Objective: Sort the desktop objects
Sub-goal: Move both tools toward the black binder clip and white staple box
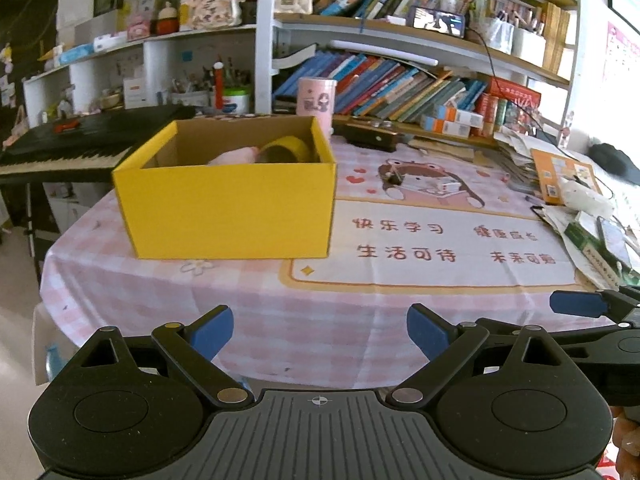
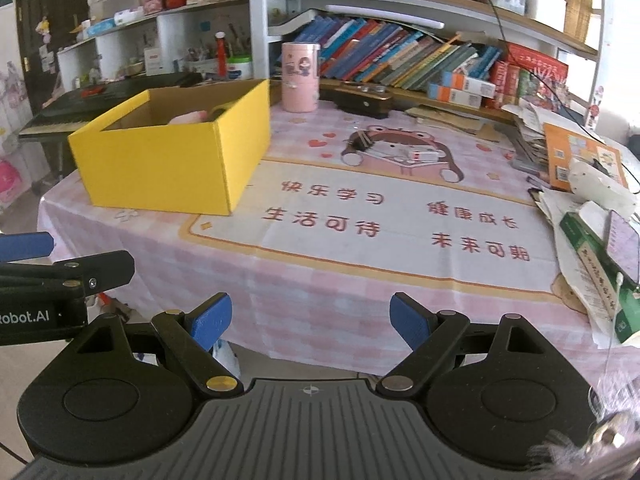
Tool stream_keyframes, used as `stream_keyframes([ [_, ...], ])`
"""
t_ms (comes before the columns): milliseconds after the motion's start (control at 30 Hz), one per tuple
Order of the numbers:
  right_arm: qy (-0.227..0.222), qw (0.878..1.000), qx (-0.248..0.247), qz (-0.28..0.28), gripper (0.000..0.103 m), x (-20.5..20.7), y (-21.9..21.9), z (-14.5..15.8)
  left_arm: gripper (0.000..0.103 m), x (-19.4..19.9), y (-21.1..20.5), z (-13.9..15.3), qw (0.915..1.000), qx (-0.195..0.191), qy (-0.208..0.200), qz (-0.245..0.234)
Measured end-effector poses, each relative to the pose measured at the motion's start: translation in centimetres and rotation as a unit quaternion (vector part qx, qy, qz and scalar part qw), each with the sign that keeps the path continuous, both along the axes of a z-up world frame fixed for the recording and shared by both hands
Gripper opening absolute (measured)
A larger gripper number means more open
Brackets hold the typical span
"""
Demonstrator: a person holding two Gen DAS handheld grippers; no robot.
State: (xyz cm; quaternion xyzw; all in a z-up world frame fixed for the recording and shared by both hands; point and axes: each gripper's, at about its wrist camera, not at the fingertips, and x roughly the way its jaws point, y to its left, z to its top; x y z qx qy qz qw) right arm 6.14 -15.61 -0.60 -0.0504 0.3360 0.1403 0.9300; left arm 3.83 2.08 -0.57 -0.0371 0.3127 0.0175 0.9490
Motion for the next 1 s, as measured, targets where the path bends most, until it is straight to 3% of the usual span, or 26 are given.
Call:
stream_keyframes([
  [500,0.005,0.999,0.007,-0.038,0.086,3.5,-4.1,-0.1,0.096,4.6,-4.0,0.0,0.9993,0.008,0.003,-0.037],
  [1000,0.033,0.999,-0.006,-0.033,0.086,11.1,-8.6,-0.5,0.096,11.4,-8.7,-0.7,0.9992,0.0,0.021,-0.033],
])
